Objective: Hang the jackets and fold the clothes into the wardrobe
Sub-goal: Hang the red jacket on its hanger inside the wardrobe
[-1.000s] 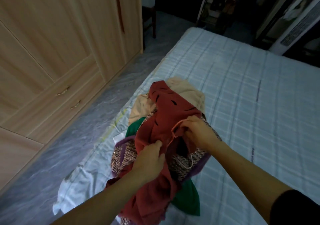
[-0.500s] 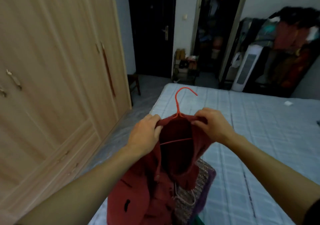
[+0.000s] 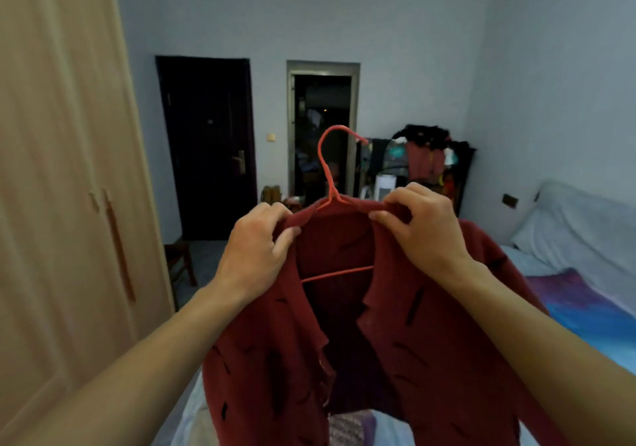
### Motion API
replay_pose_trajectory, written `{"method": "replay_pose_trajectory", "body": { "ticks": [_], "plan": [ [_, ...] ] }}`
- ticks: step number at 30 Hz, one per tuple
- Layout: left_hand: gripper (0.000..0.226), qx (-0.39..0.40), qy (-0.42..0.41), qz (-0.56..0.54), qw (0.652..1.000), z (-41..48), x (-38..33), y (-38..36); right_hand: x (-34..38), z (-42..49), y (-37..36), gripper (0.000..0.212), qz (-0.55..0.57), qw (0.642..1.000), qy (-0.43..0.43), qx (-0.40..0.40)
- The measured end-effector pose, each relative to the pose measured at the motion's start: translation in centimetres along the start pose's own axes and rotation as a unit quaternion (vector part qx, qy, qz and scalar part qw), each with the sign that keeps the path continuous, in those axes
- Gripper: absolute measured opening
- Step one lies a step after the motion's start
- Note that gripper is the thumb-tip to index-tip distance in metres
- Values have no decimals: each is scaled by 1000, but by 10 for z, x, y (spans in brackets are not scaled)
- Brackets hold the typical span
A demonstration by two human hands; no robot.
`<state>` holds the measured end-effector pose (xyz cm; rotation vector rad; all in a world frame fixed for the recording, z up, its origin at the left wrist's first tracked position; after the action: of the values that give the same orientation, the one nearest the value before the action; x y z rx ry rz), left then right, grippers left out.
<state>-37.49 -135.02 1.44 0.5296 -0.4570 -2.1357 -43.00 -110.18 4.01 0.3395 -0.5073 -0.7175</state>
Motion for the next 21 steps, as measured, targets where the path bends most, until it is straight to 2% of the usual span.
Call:
{"method": "replay_pose_trajectory", "body": {
  "ticks": [4, 10, 15, 21],
  "plan": [
    [7, -43, -41, -22, 998, 14, -22, 1, 6, -1, 31, 25, -40, 998, 9, -43],
    [6, -51, -61, -4, 997, 22, -55, 13, -1, -5, 55, 26, -7, 999, 15, -48],
    [6, -42, -72, 44, 996, 34, -83, 31, -3, -4, 70, 16, 74, 996, 29, -43],
    [19, -36, -44, 101, 993, 16, -115, 46, -6, -15, 66, 8, 168, 984, 53, -29]
  ]
}}
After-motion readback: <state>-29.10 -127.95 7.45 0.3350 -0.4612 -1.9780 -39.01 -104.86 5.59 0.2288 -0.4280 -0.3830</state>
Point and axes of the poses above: each hand's wrist, its own z-axis towards the middle knuckle, its own y-axis out of the back of the hand, x = y × z, the point moved 2 cm from there along z, towards the middle knuckle, and after that the axes turned 9 degrees about -y, right-handed, at the moved point
